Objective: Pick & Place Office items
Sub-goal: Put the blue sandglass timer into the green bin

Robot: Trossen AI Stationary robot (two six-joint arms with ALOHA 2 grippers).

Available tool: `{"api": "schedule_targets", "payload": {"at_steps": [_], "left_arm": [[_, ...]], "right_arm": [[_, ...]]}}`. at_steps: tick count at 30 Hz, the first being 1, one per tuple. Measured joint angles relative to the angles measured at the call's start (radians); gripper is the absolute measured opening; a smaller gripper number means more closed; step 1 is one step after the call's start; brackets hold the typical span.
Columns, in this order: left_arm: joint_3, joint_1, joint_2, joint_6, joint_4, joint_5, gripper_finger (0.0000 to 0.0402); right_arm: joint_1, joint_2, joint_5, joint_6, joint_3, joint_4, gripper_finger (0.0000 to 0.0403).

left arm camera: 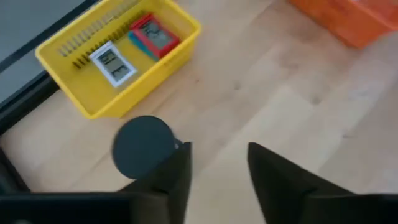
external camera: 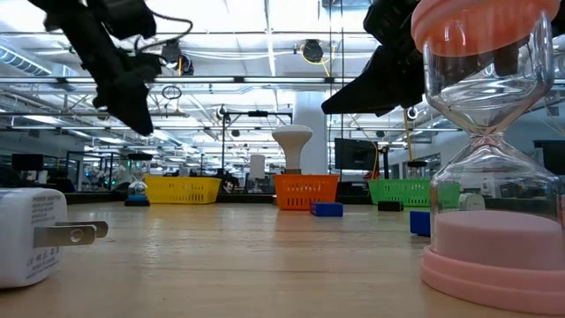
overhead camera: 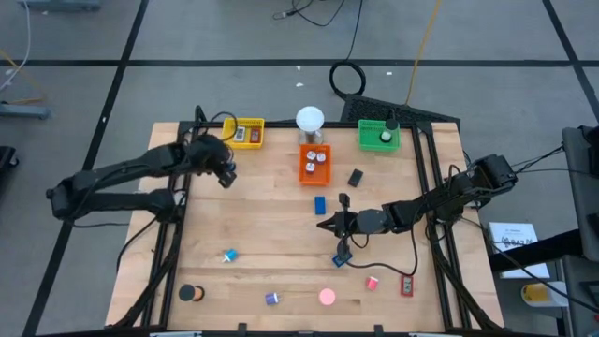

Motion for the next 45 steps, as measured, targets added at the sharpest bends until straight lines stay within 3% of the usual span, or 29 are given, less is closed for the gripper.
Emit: {"api": "schedule_targets", "payload": {"at_steps": [8, 14, 21, 30, 36, 38, 41, 43, 45], "left_arm": [[0.019, 0.14, 0.124, 0.112, 0.0, -0.025, 0.0286], [0.029, 0.171, 0.175, 0.146, -0.008, -0.029, 0.0329], [0.029, 0.213, 0.282, 0.138, 0.009, -0.028, 0.0303], [0.029, 0.22, 0.306, 0.153, 0.042, -0.02, 0.0214], [0.065, 0.2, 0.301, 0.183, -0.027, -0.018, 0.021], [0.113, 0.176, 0.28, 0.21, -0.073, 0.009, 0.021], [0.16, 0.096, 0.242, 0.26, -0.113, 0.146, 0.021], [0.172, 0.001, 0.224, 0.257, -0.106, 0.22, 0.021], [0.172, -0.114, 0.225, 0.23, -0.049, 0.228, 0.021]], "right_arm": [[0.0, 0.0, 0.0, 0.0, 0.0, -0.007, 0.0002], [0.0, 0.0, 0.0, 0.002, 0.0, -0.007, 0.0002], [0.0, 0.0, -0.001, 0.004, 0.0, -0.01, 0.0002], [0.0, 0.001, -0.001, 0.004, 0.0, -0.025, 0.0002], [0.0, 0.001, -0.001, 0.004, 0.0, -0.024, 0.0002], [0.0, 0.001, -0.001, 0.004, 0.0, -0.024, 0.0002], [0.0, 0.001, -0.001, 0.004, 0.0, -0.023, 0.0002], [0.0, 0.001, -0.001, 0.004, 0.0, -0.023, 0.0002], [0.0, 0.001, -0.001, 0.004, 0.0, -0.023, 0.0002]]}}
